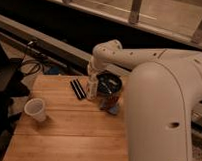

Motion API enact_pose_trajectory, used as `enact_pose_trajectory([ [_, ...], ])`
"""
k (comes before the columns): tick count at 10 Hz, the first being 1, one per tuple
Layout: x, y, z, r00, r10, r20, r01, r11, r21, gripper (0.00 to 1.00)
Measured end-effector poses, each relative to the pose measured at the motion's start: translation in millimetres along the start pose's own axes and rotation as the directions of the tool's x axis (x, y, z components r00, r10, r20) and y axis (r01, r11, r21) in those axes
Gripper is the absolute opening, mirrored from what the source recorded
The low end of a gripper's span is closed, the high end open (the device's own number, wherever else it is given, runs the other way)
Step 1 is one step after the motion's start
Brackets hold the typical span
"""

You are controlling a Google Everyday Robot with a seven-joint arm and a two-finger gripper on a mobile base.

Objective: Stand the bottle upright

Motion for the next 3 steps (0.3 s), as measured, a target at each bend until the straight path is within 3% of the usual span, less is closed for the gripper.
enact_pose_trajectory([
  [3,-6.0,15.2,0.0,0.999,-0.033,-0.003,0.033,0.999,-0.013,0.36],
])
